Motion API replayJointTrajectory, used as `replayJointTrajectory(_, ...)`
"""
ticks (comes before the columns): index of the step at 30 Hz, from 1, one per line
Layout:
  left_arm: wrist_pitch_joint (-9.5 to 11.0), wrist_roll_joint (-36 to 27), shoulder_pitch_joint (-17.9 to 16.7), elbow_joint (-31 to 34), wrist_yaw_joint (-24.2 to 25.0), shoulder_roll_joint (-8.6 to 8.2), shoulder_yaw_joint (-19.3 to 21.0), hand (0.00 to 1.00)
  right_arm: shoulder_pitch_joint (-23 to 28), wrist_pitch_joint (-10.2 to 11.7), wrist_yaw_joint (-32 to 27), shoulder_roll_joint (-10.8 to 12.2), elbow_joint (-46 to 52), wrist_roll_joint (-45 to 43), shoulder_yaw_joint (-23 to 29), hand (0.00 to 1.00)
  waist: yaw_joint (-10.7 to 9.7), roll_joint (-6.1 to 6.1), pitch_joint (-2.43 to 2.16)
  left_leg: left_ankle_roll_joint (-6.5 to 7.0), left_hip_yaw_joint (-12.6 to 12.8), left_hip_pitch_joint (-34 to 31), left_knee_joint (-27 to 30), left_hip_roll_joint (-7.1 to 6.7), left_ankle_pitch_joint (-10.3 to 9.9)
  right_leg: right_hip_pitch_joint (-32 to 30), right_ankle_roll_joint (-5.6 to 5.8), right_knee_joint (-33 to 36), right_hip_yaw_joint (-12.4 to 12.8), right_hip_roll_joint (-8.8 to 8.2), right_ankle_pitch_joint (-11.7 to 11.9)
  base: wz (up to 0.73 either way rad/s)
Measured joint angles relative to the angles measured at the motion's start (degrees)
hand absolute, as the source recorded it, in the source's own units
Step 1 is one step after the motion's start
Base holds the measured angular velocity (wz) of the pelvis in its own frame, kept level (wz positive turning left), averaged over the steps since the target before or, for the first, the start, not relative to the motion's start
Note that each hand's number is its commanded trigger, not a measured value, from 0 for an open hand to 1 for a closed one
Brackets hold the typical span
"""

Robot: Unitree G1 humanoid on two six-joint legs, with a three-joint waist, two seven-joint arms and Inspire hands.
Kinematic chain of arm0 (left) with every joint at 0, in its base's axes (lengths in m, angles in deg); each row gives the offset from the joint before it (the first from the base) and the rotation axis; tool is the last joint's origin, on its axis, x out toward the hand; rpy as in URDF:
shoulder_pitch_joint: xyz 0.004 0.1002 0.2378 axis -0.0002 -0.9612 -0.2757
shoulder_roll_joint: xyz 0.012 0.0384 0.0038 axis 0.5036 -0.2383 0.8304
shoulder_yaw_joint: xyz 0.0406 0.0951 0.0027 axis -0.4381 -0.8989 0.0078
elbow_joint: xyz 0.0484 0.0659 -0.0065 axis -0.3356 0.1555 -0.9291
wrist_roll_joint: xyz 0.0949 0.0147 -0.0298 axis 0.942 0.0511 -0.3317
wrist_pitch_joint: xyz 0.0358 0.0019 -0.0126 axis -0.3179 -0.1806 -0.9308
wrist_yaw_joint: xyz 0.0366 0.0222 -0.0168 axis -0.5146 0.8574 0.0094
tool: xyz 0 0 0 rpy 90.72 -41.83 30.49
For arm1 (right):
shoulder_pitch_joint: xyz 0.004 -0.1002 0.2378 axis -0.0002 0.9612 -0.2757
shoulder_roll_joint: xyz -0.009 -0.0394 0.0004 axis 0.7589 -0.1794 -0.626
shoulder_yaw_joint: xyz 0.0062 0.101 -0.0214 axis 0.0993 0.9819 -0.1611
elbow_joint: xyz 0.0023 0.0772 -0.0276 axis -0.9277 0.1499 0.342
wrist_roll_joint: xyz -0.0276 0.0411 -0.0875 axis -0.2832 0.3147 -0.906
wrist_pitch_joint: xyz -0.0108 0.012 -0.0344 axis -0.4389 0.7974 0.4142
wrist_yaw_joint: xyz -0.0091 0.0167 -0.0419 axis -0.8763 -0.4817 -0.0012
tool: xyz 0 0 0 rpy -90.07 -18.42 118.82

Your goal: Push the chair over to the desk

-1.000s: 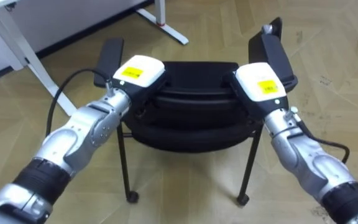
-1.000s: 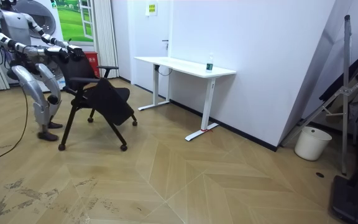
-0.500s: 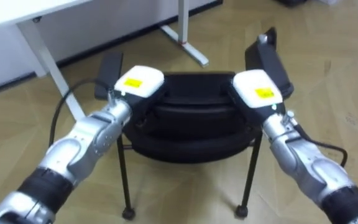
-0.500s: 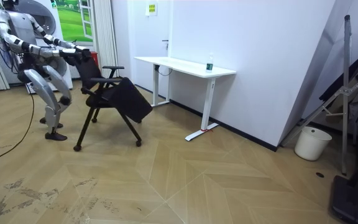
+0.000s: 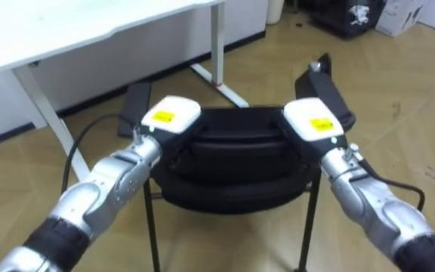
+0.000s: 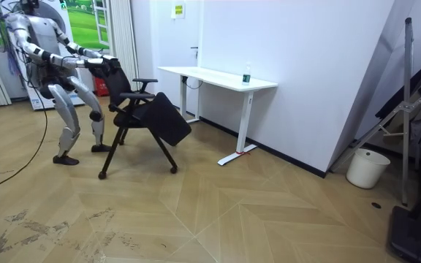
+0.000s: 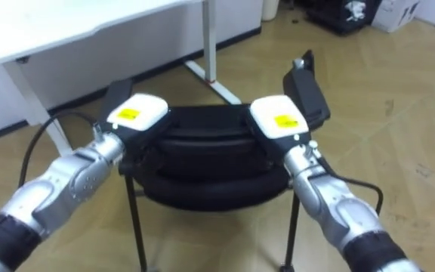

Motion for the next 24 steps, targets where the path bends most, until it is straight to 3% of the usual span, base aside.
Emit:
replayJointTrajectory(2,-0.2,0.2,0.0,0.6,0.1,0.28,0.0,1.0,0.5,-0.7,-0.3,0.0,1.2,-0.3,0.0,1.0,0.0,-0.09,-0.1,1.19,1.1,0.9,0.0,-0.17,-1.2,1.8,0.84,-3.2,0.8,-0.31,0.6,-0.17)
replayJointTrajectory(8,0.1,0.4,0.3,2.5,1.0,1.06,2.0,1.0,0.0,-1.7,-1.4,0.2,2.9,-1.9,0.3,1.0,0.2,-0.3,-0.12,1.93,4.0,1.4,0.5,-1.33,-5.4,1.9,2.39,-4.7,3.0,-3.19,0.1,-0.21)
replayJointTrajectory(12,0.3,0.1,0.4,2.3,0.6,1.06,2.3,1.0,-1.0,-2.2,-1.6,-0.1,2.9,-2.0,-0.5,1.0,0.7,-0.4,-0.05,3.02,6.6,2.8,1.6,-1.86,-7.8,-0.3,4.35,2.0,1.8,-6.11,0.8,-0.29)
replayJointTrajectory(16,0.5,0.2,0.4,2.4,0.3,1.08,2.3,1.0,-0.9,-2.2,-2.1,-0.1,3.0,-1.9,-0.6,1.0,1.0,-0.07,0.08,3.06,7.1,3.9,2.7,-1.4,-10.4,-2.1,4.45,7.0,1.3,-6.89,3.7,-0.14)
replayJointTrajectory(18,0.7,0.2,0.8,2.4,0.4,1.29,2.3,1.0,-1.0,-2.2,-2.8,0.0,2.7,-2.0,-0.5,1.0,1.2,0.72,0.38,3.53,6.5,3.9,2.6,-0.67,-10.9,-3.7,4.25,9.1,0.6,-6.53,6.5,-0.22)
replayJointTrajectory(21,1.0,0.2,1.1,2.4,0.3,1.64,2.7,1.0,-1.7,-2.4,-3.1,0.1,2.6,-2.0,-0.8,1.0,3.4,2.23,1.39,3.44,3.2,4.4,1.9,-0.72,-11.0,-10.1,3.85,11.2,0.2,-5.58,6.5,-0.59)
replayJointTrajectory(22,1.1,0.2,1.0,2.1,0.6,1.72,2.7,1.0,-1.6,-2.4,-3.2,0.2,2.4,-2.0,-1.1,1.0,3.6,2.64,1.61,3.23,1.0,5.2,1.2,-1.25,-10.9,-11.8,3.81,8.6,-0.2,-4.78,6.5,-0.12)
replayJointTrajectory(24,1.4,0.3,0.9,2.0,1.0,2.0,2.7,1.0,-1.1,-2.3,-3.2,0.4,2.4,-1.9,-1.3,1.0,3.6,2.31,1.53,2.75,-1.1,5.8,0.3,-1.69,-10.6,-14.6,3.28,2.9,-0.3,-3.89,7.8,0.32)
